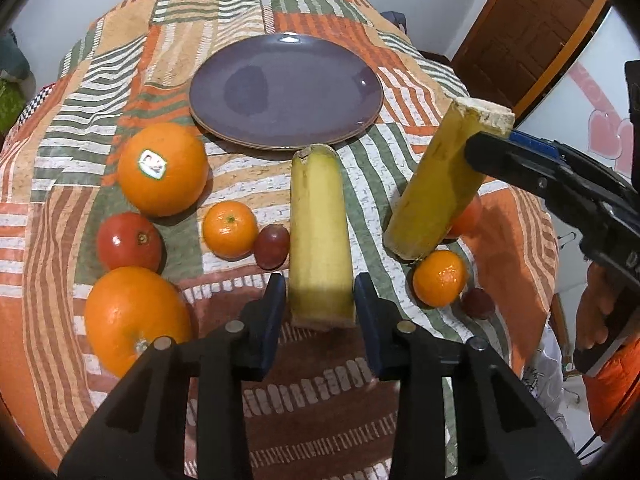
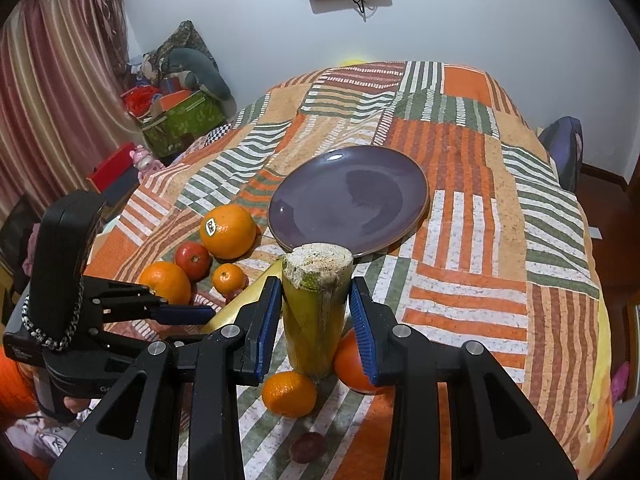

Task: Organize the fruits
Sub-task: 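Grasp one corn cob with the right tool while the left tool grasps the other, then lift both corn cobs and carry them toward the purple plate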

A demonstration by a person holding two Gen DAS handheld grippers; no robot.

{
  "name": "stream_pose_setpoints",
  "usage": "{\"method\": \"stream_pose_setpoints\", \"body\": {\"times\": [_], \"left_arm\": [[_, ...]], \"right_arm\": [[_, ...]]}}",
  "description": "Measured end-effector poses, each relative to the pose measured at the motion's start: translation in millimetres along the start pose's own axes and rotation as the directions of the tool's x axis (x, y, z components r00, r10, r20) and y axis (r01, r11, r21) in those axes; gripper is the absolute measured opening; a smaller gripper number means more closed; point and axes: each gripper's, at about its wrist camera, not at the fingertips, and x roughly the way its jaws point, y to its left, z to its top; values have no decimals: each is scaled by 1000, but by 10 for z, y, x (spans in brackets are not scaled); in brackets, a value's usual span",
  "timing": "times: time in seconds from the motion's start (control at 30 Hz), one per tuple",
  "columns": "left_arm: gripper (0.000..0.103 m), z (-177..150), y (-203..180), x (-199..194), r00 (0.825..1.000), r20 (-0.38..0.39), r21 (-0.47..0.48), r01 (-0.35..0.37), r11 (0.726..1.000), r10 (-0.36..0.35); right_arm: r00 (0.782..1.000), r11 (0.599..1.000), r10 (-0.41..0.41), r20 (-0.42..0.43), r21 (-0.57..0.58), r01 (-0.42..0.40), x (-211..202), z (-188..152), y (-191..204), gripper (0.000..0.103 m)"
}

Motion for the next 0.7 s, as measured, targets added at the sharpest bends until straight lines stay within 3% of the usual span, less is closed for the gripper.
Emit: {"method": "stream_pose_setpoints", "body": {"times": [0.27, 0.7], "left_arm": [[36, 89, -15, 252, 999, -45, -24, -18, 1000, 16], [37, 60, -15, 266, 999, -35, -15, 1, 1000, -1]], "right_arm": [[1000, 1000, 23, -5, 7, -23, 44, -11, -22, 32], [997, 999, 33, -63, 12, -32, 270, -97, -20, 33]]}}
